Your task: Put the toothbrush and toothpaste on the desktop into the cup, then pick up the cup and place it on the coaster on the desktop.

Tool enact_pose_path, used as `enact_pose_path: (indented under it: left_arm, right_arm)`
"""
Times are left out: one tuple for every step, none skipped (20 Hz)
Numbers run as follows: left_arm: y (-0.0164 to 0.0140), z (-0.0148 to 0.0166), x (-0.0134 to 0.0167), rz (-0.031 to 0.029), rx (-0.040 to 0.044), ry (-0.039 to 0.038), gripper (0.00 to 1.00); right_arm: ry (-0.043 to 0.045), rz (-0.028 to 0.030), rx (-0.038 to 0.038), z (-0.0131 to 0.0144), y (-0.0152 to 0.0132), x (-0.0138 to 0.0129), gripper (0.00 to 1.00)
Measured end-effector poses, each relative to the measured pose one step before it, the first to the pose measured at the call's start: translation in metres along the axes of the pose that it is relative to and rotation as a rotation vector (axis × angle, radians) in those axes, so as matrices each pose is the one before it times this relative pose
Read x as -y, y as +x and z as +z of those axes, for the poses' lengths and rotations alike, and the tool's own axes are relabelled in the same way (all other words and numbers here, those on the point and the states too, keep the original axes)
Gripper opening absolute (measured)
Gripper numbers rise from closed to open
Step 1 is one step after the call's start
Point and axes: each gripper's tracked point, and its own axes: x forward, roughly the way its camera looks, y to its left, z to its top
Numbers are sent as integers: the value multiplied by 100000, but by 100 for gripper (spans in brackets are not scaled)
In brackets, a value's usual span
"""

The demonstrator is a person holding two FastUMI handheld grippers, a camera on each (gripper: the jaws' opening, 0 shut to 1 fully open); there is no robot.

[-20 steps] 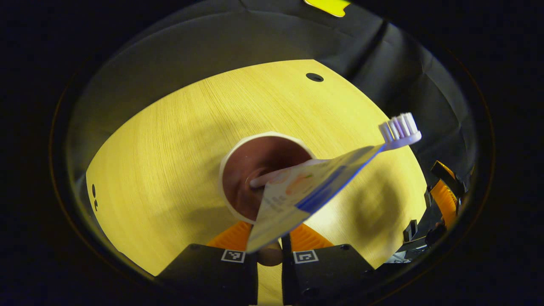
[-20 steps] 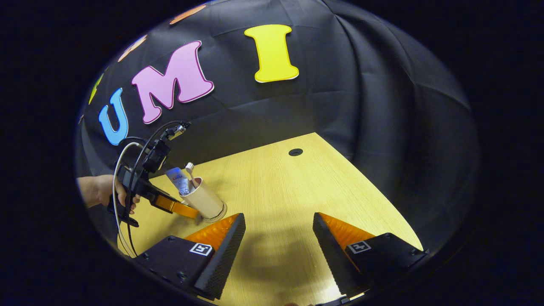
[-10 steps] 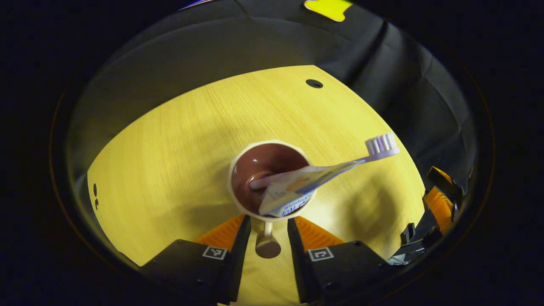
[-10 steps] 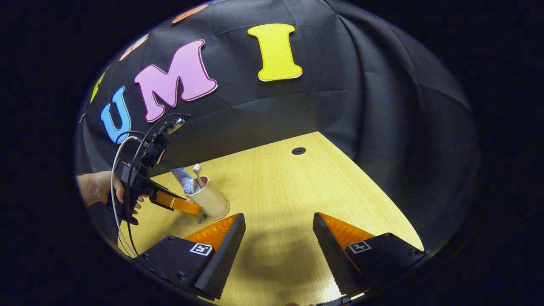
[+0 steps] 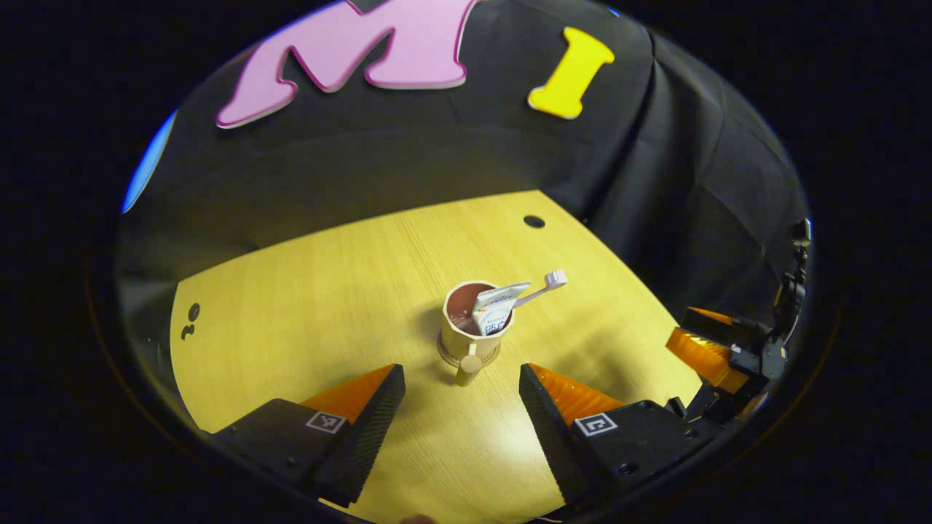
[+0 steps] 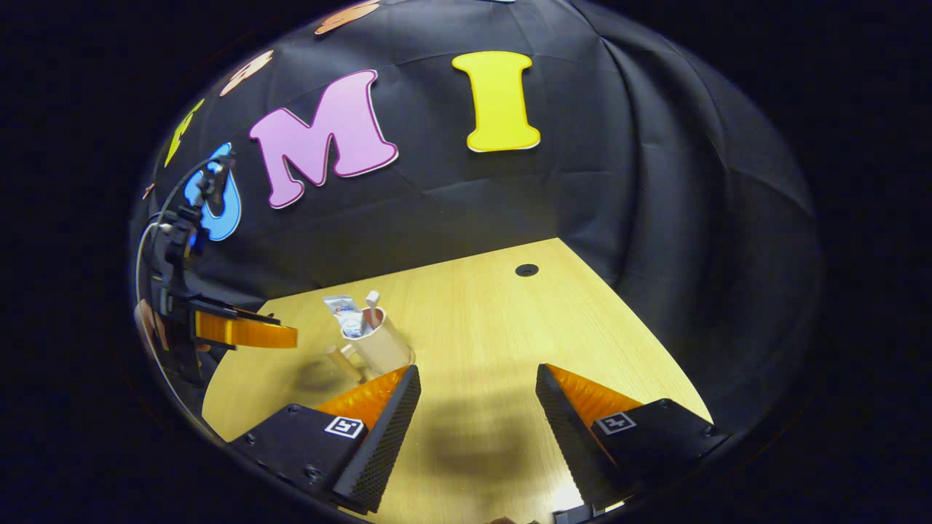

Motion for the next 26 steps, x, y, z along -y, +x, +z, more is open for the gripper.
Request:
enact_pose_path:
  left_arm:
    - [-2320, 133, -183, 668, 4847, -1021, 98]
    - [-2360, 138, -427, 1480, 5011, -489, 98]
    - [-2332, 202, -569, 2255, 5121, -466, 98]
    - [-2338, 32, -556, 2288, 4037, -489, 98]
    - [-2341, -342, -673, 2997, 3784, -881, 97]
    - [-1985, -289, -764, 2528, 3839, -955, 97]
    - [-2046, -144, -772, 2101, 4060, -1031, 98]
    - [-2266, -84, -775, 1629, 3854, -604, 98]
    - [-2318, -27, -784, 1977, 4191, -23, 97]
    - [-2001, -204, -822, 2606, 4227, 394, 97]
    - [-2033, -132, -1126, 4434, 5683, 524, 97]
    - [-1957, 16, -1121, 3743, 4630, -362, 98]
    - [-2286, -119, -661, 1075, 3963, -1051, 97]
    - [-1919, -198, -436, 687, 2703, -1182, 98]
    - [-1810, -115, -742, 1250, 1742, -1237, 97]
    - [-1413, -157, -877, 1931, 2207, -1700, 98]
    - [-1238, 12, -585, 1614, 2491, -2060, 97]
    - [-1325, 76, -434, 912, 2306, -1167, 97]
    - [-1084, -25, -751, 1724, 2020, 1781, 97]
    - [-604, -65, -1104, 3255, 1338, 2801, 97]
    - [-378, 320, -837, 2062, 1916, 2626, 97]
    - [-218, 284, 162, 225, 1262, 1113, 97]
    - [-128, -59, 679, -2080, -263, -512, 97]
    - [-221, -79, 316, -1877, -279, -385, 97]
    - [-81, 95, -152, -861, 122, 225, 97]
    - [-54, 209, -49, -1028, 725, 646, 97]
  right_arm:
    - [-1063, 71, 536, 458, -689, -552, 98]
    - [-646, 931, 819, 613, -837, -904, 98]
    - [-683, 1228, 761, 433, -863, -1047, 98]
    - [-1231, 946, 370, 294, -964, -1028, 98]
    - [-1760, 1086, -53, 110, -864, -871, 98]
    - [-2508, 794, 1143, 363, -1148, -987, 98]
    - [-2316, 185, 1726, 437, -1098, -840, 98]
    - [-1648, 453, 1572, 337, -1097, -899, 98]
    - [-751, 482, 1278, 279, -1369, -1070, 98]
    - [152, 514, 2094, 447, -1278, -960, 98]
    - [25, 864, 3794, 874, -1557, -1131, 98]
    - [-567, 679, 2769, 561, -1218, -930, 98]
    - [-1278, 1017, 2543, 273, -1389, -1057, 98]
    - [-1511, 756, 1555, 160, -1207, -932, 98]
    - [-1482, 247, 857, -85, -1082, -745, 98]
    - [-738, -23, 767, -109, -1086, -616, 98]
    - [36, -45, 780, -21, -1128, -683, 98]
    - [432, -194, 912, -34, -1191, -721, 98]
    - [468, -845, 2095, 128, -1188, -458, 98]
    - [312, -1778, 3103, 548, -1026, -66, 98]
    - [224, -1626, 1880, 270, -784, -116, 98]
    - [494, -1221, 722, -152, -666, -205, 98]
    - [852, -645, -351, -179, -519, -309, 98]
    - [981, -386, -493, -159, -418, -152, 98]
    - [747, -531, 160, 84, -355, 2, 98]
    - [523, -885, 551, 132, -68, 247, 98]
